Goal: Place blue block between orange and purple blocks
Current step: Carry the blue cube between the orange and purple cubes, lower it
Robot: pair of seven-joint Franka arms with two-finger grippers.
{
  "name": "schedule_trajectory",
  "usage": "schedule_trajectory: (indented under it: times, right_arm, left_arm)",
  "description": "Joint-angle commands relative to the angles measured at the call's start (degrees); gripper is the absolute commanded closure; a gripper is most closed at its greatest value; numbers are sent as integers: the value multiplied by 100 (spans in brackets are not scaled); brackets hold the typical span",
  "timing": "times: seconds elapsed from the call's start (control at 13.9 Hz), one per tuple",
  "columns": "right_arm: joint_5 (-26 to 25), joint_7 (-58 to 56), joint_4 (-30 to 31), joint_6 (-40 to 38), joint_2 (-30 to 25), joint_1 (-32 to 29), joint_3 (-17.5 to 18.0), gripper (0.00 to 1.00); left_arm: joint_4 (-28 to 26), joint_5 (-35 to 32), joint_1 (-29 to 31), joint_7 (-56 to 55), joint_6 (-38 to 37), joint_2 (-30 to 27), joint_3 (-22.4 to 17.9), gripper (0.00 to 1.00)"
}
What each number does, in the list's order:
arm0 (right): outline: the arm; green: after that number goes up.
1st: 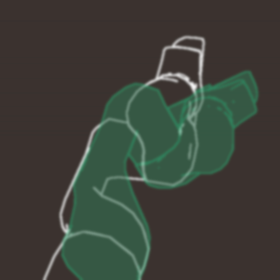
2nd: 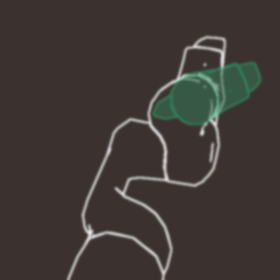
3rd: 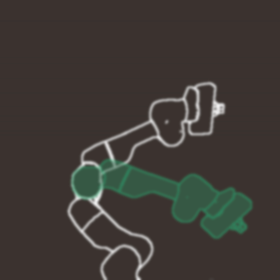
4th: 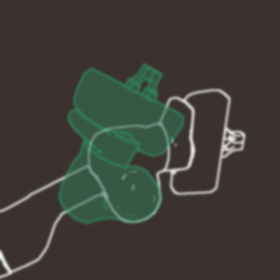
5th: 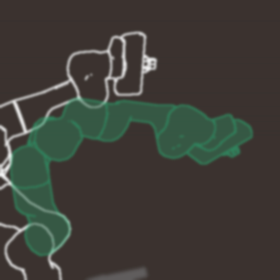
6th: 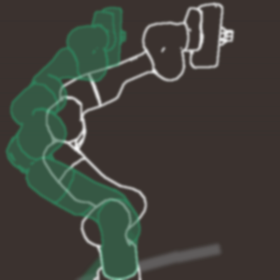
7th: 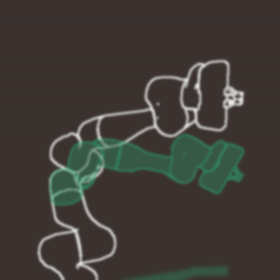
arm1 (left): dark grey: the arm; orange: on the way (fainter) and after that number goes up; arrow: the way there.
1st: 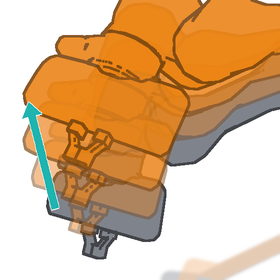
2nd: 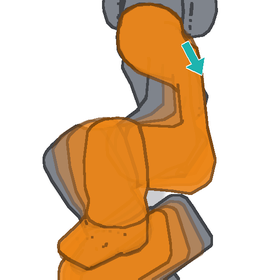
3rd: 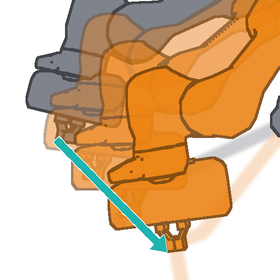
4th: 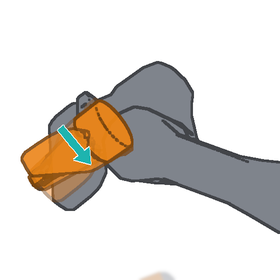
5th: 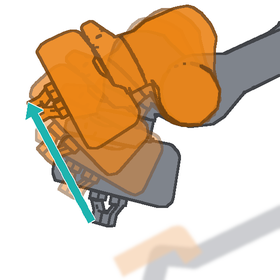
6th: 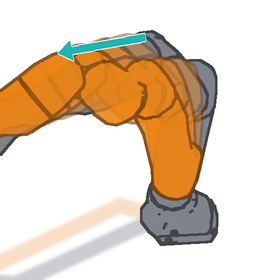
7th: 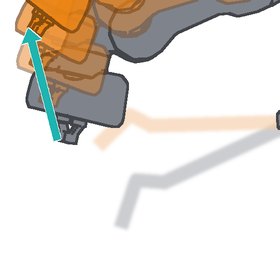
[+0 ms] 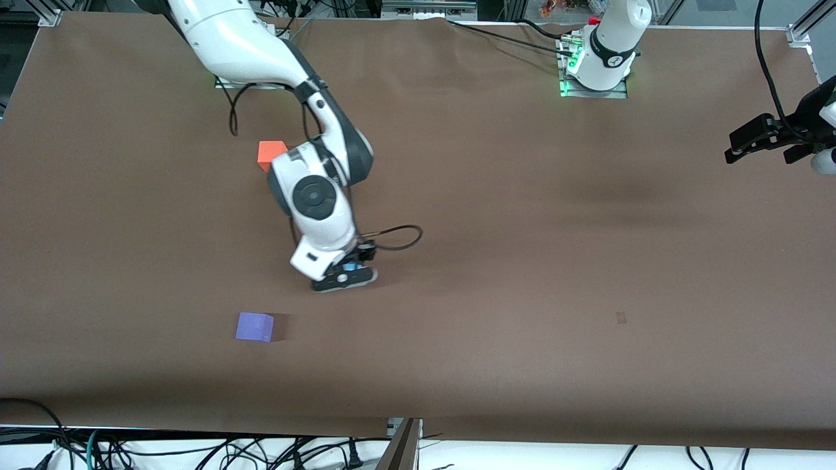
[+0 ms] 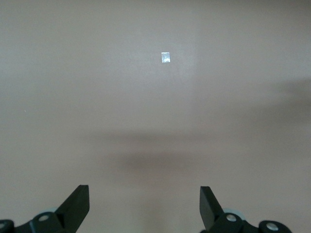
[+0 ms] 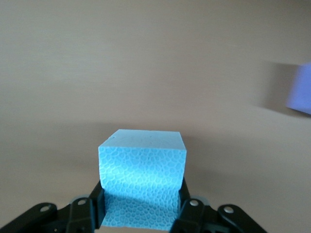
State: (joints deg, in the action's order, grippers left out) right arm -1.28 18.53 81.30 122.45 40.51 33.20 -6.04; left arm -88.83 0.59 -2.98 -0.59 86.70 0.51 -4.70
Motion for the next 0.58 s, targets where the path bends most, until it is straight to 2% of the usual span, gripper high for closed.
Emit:
schedule_trajectory:
  times: [0.0,0.29,0.5]
  right_arm:
    - [40,222,482,-125,-350,20,-282,80]
    - [163,-32,1482,-11,-938,-480,-372,80]
    - [172,-551,2711,864,-1518,-797,-380,80]
  left_arm:
    - [32,108,17,112,40,10,-22,0]
    - [32,108,26,112,40,10,-22,0]
    - [32,108,26,112,40,10,-22,0]
